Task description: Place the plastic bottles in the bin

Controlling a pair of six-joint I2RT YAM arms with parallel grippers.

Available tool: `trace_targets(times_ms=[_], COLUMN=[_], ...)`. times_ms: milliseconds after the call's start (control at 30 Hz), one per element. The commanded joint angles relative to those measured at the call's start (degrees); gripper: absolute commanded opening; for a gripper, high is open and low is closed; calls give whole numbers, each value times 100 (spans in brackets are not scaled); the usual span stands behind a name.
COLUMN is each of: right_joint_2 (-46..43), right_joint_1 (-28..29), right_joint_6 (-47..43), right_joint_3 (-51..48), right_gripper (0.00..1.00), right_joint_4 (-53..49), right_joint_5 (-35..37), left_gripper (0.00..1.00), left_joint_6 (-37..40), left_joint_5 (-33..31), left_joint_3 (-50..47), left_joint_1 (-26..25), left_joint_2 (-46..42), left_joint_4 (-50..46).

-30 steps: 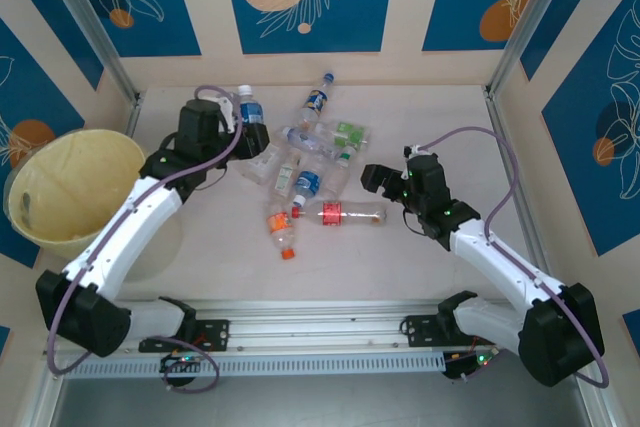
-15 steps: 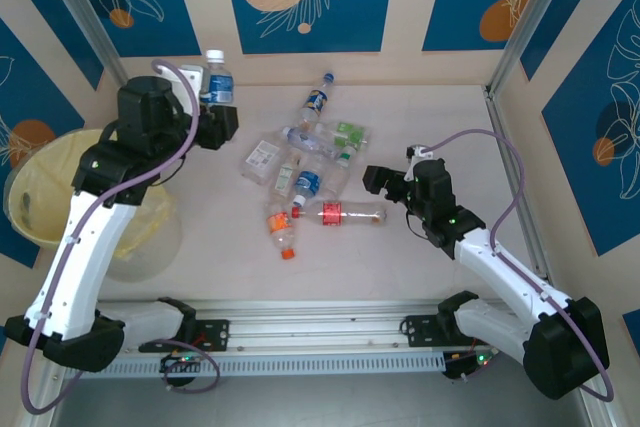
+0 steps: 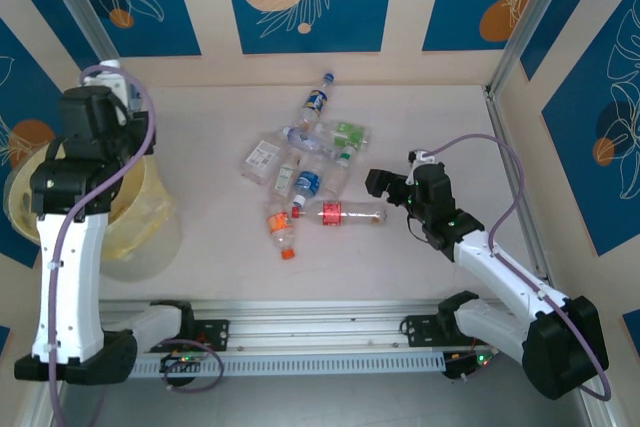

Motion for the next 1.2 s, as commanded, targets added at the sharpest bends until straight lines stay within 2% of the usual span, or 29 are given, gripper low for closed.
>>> trace_targets(times_ms=[0,167,300,467,600,733,967,1167], right_joint_2=[78,292,483,594,563,543,553,574], right_joint_1=[-52,-69,-83,-87,-86,-89,-93,-104], right_joint_6=[82,153,153,127,109,117,142,180], right_joint_3=[-62,-24,39,94,54,24,37,44], right_gripper=[100,100,100,100,100,100,100,100], right_joint_4=[249,374,441,469,462,458,441,418], right_joint_5=[144,72,-30,-129,-94,-75,-67,-46], left_gripper=[32,35,41,53,69,78,85,93], left_joint_6=[-46,-135,-157,-126,-213,-320,-502,-790], left_joint_5=[427,334,216,226,283,532,976,2051], left_joint_3=[-433,-927,-1224,-1478,-1503,-1500,-1471,-1428], left_joint_1=[460,1041,1253,1298,1302,1304,1307,1302], left_joint_2=[-285,-793,-954,-984,-944,-949,-955,-1029], left_joint_4=[-318,-398,-449,-324,-365,-384,-286,28])
